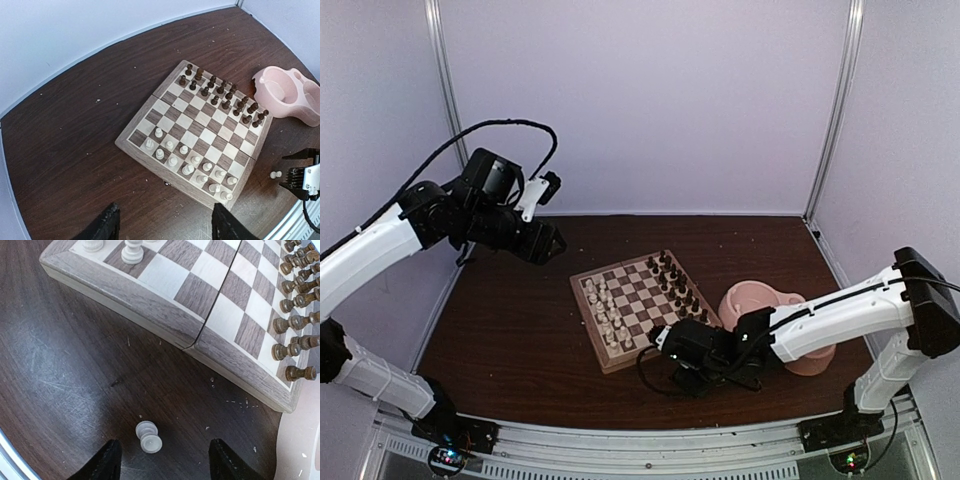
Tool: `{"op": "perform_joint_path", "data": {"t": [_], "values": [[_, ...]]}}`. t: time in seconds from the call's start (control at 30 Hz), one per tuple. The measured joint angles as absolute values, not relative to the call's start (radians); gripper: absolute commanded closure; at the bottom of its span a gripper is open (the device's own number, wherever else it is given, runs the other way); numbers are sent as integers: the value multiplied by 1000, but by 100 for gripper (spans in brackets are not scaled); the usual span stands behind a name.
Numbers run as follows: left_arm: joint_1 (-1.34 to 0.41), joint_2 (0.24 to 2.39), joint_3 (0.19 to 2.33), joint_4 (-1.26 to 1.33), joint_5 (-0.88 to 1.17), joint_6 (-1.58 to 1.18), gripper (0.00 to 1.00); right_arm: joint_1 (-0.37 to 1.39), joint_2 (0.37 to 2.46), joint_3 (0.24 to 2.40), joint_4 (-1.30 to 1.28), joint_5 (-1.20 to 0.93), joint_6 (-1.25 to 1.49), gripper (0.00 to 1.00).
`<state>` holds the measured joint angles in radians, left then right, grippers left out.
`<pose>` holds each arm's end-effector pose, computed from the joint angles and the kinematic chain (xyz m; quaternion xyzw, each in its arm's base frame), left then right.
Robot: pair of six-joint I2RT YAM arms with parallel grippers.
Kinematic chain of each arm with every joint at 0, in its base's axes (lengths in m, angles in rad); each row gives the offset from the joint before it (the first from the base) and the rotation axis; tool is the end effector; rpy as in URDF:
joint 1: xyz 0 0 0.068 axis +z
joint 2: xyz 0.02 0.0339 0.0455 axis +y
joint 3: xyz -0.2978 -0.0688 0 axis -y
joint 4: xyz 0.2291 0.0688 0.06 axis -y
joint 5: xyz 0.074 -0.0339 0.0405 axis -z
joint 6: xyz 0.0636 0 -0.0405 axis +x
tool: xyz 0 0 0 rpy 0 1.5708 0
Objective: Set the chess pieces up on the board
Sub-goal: Place the rook at the center of the board, then pick up the rook at the center of the board.
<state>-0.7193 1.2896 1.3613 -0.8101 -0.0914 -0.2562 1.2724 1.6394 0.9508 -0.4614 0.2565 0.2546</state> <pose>0.2018 -0.1690 0.3834 0.1917 0.8935 -0.1524 0.3763 0.1068 0.2923 0.1876 -0.4492 0.8600 0.0529 0.2361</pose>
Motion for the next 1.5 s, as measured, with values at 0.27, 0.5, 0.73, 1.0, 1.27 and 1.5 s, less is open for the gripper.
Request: {"op": "perform_joint_path", "data": {"t": [0.27, 0.5, 0.73, 1.0, 1.27, 1.5], "values": [[-762, 1310, 1322, -782, 31, -307, 45, 1207, 1363, 923, -435, 242, 269, 36], [-1067, 1497, 1336, -751, -8, -388, 39, 901, 1164, 910, -434, 182, 262, 53], [-1245, 1759, 1493, -743, -72, -437, 39, 670, 1212, 913, -572, 131, 258, 62], [-1264, 1943, 1621, -732, -75, -469, 41, 517, 1230, 882, -561, 14, 274, 65], [-1265, 2055, 1690, -733, -73, -478, 45, 453, 1225, 818, -491, -106, 292, 66], [-1265, 2134, 1715, -731, -67, -493, 46, 439, 1332, 828, -474, -157, 283, 66]]}}
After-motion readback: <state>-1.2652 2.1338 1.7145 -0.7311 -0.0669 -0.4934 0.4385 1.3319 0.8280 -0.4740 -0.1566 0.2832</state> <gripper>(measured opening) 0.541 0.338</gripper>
